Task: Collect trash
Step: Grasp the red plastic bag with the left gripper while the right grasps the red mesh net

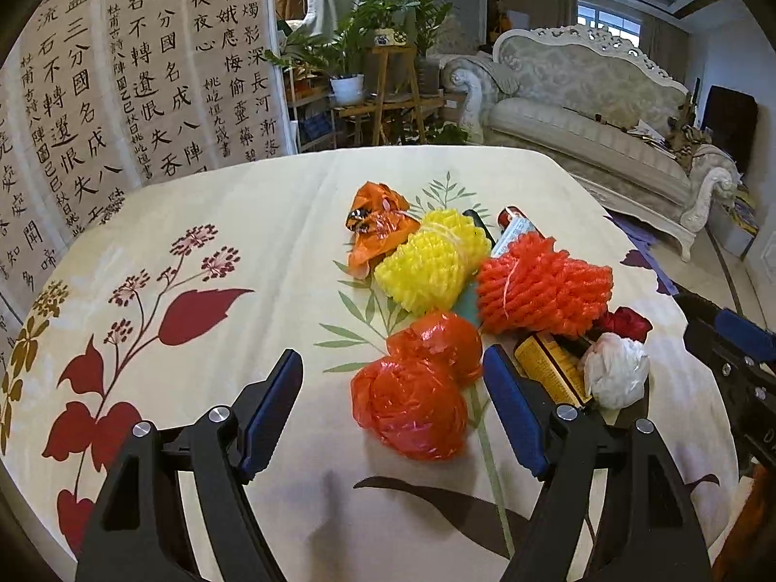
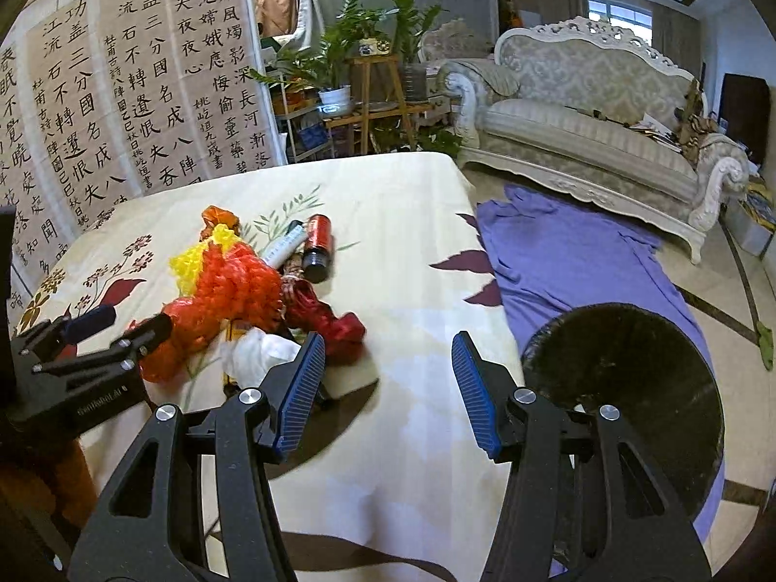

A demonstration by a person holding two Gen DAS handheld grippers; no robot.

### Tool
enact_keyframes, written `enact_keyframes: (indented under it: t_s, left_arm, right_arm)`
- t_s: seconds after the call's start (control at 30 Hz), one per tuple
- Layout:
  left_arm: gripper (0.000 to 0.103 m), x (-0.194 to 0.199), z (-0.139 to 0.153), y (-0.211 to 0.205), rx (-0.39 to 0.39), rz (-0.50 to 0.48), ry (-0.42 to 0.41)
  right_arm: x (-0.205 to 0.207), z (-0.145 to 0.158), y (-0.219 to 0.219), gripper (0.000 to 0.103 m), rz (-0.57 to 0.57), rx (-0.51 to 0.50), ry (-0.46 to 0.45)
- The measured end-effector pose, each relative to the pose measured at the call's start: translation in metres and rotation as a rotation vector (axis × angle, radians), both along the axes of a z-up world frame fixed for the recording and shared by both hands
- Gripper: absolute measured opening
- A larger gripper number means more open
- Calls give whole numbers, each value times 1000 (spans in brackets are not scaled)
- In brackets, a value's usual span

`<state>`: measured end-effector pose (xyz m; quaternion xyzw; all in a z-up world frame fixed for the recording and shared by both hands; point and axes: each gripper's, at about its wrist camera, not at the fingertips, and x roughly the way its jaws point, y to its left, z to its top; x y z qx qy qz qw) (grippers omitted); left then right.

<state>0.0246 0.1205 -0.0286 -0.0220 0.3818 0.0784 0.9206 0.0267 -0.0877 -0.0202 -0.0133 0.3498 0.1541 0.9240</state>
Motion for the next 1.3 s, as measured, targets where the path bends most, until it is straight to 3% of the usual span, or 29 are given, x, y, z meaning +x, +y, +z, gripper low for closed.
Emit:
enact_keyframes:
  t_s: [0.1,0.23,0.33,0.77,1.03,1.3]
  left_arm:
    - [70,1,-4,0,-10,-15,12]
    - [45,4,-11,1,-35,-42,46]
    - [42,2,-11,1,-39,-51,35]
    - [40,-20,16,33,-60,4,-41]
    - [40,-18,18,78,-57,110,-52]
    - [41,-13,14,95,-69,134,-52]
  right_arm:
    - [2,0,6,53,11,-6,-2]
    - [4,0,13,53,28,-9,-2]
    - [5,2,17,53,36,-10,-3]
    - [9,9,46,55,104,-13,-14]
    - [15,10,78,62,169,-24,-20]
    - [30,-2,103,65,206,-62,8]
